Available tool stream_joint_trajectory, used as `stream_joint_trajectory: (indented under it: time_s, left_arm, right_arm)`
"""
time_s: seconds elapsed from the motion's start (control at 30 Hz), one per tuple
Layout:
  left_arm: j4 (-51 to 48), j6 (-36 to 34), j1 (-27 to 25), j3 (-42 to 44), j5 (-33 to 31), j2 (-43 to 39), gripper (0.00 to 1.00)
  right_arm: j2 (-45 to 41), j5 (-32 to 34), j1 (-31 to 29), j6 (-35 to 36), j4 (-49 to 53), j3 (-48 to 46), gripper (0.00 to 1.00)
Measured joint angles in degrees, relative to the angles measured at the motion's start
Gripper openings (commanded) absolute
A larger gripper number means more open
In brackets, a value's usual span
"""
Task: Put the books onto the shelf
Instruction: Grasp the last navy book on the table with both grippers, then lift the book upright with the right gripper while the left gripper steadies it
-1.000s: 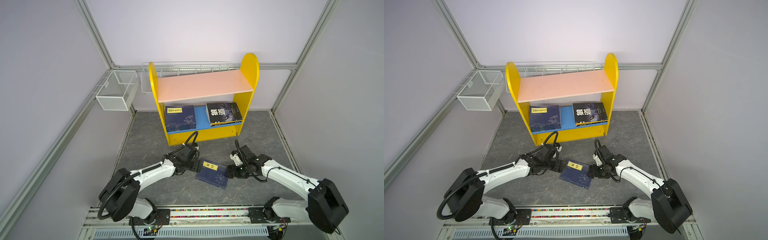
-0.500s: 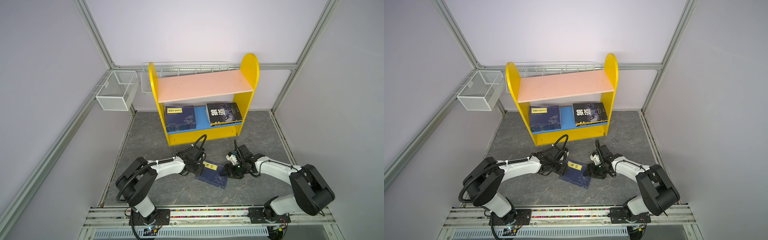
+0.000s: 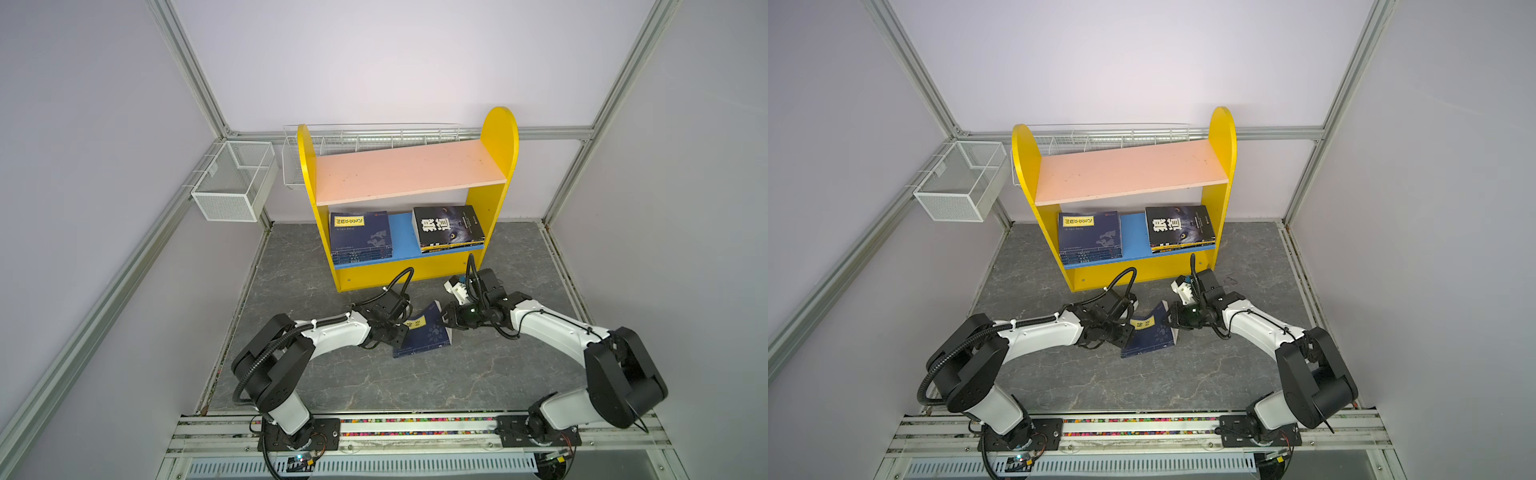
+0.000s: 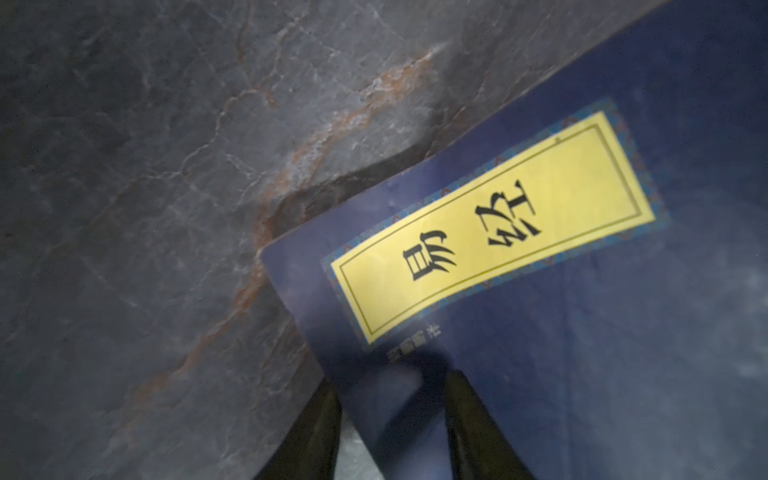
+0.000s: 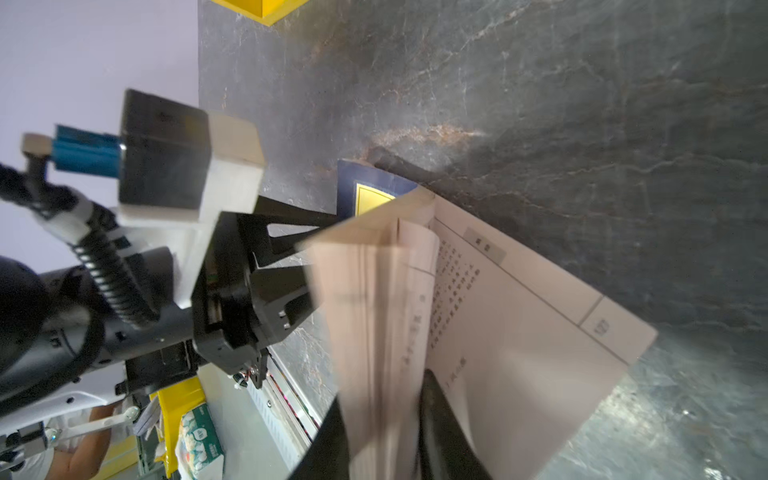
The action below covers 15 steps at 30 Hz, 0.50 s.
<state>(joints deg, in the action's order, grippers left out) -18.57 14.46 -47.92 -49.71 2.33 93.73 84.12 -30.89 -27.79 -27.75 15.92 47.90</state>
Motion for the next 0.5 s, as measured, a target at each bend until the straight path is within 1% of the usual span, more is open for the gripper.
stream_joint_trajectory:
  time_s: [0.03,0.1,0.17,0.23,0.27,0.3,0.4,0.47,0.5]
  left_arm:
    - [-0.24,0.07,0.00,0.00,-0.42,-0.20,0.44]
    - [-0.98,0.66,0.17,0.02,-1.22,-1.07,0.50]
    - [-1.97,1.97,1.11,0.31,-1.90,-3.39,0.65]
    - [-2.80,4.09,3.56,0.76,-2.19,-7.34,0.75]
    - [-3.10,5.11,5.51,0.96,-2.32,-9.97,0.81]
    - [-3.19,5.95,7.48,1.11,-2.23,-12.50,0.85]
    - [-2.75,8.96,13.73,1.49,0.28,-19.76,0.91]
    - [-1.62,11.08,17.25,2.49,3.72,-23.87,0.93]
    - [-0.96,11.91,18.16,3.15,5.16,-25.22,0.94]
  right_arm:
    - [0.00,0.28,0.02,0.00,-0.13,0.00,0.07]
    - [0.00,0.79,0.13,0.02,-0.44,0.00,0.07]
    - [-0.26,0.59,0.46,0.09,-1.07,0.00,0.07]
    - [-1.36,-0.57,1.11,0.00,-1.92,-0.15,0.07]
    - [-2.29,-1.33,1.68,-0.15,-2.62,-0.35,0.07]
    - [-3.30,-2.12,2.32,-0.44,-3.41,-0.55,0.07]
    - [-7.15,-4.90,4.61,-1.55,-6.62,-0.85,0.07]
    - [-9.60,-6.47,5.55,-2.71,-9.51,-0.85,0.07]
    - [-10.47,-7.04,5.75,-3.39,-10.84,-0.85,0.07]
